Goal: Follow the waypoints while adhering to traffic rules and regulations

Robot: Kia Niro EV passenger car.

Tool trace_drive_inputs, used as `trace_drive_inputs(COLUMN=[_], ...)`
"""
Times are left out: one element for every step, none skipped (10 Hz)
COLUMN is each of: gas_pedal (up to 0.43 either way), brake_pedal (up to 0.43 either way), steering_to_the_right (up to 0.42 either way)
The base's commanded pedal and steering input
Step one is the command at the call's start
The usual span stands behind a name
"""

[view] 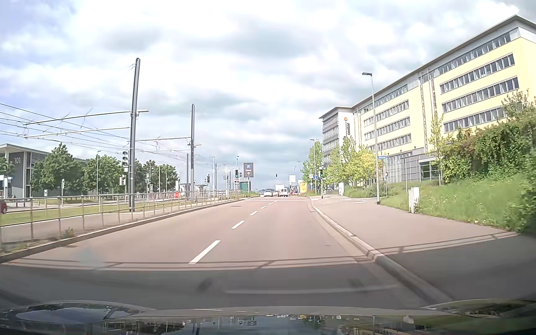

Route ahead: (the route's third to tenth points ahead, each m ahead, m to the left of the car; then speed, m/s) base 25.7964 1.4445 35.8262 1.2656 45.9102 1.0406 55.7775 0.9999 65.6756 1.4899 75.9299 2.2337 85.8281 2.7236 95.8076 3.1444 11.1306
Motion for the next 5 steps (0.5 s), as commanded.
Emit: trace_drive_inputs(gas_pedal=[0.087,0.087,0.087,0.087,0.087], brake_pedal=[0.000,0.000,0.000,0.000,0.000], steering_to_the_right=[0.001,0.003,0.005,0.008,0.011])
